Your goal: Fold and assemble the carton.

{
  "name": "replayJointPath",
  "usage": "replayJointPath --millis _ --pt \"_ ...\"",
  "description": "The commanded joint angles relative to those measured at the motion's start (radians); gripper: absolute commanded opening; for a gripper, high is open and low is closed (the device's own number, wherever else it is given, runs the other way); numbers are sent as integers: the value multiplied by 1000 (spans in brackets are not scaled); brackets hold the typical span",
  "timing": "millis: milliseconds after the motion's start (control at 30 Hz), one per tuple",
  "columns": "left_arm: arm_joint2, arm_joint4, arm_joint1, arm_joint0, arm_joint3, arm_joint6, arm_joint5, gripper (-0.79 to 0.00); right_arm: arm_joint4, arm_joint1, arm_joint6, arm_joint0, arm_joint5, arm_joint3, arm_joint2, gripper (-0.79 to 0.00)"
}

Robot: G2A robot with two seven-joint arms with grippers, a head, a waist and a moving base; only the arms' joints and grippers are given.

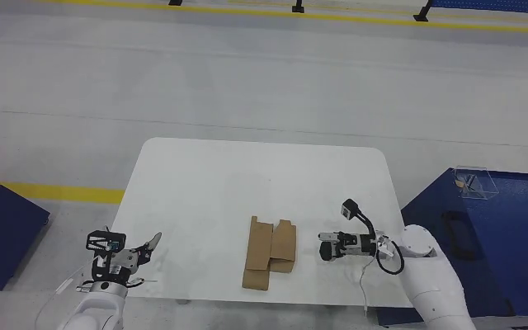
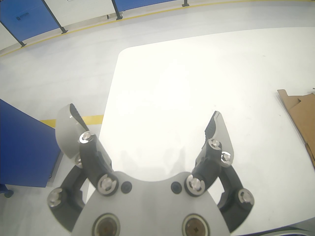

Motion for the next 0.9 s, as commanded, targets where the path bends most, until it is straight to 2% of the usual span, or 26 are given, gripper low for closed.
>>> replayJointPath --millis 0,200,300,367,433,467,667,867 --pt "0 0 0 0 0 0 0 0 14 -12 -23 27 -17 41 -54 0" --pt "0 0 0 0 0 0 0 0 -6 -45 -121 87 -115 160 -167 -15" --pt "0 0 0 0 0 0 0 0 -5 -61 -146 114 -140 218 -210 -77" --pt "0 0 0 0 0 0 0 0 -3 -72 -155 130 -147 258 -235 -166" --pt "0 0 0 0 0 0 0 0 16 -84 -163 142 -157 296 -254 -372" --pt "0 0 0 0 0 0 0 0 25 -90 -164 148 -158 310 -263 -397" --pt "0 0 0 0 0 0 0 0 46 -125 -211 182 -171 396 -313 -474" --pt "0 0 0 0 0 0 0 0 45 -158 -270 221 -151 473 -352 -440"
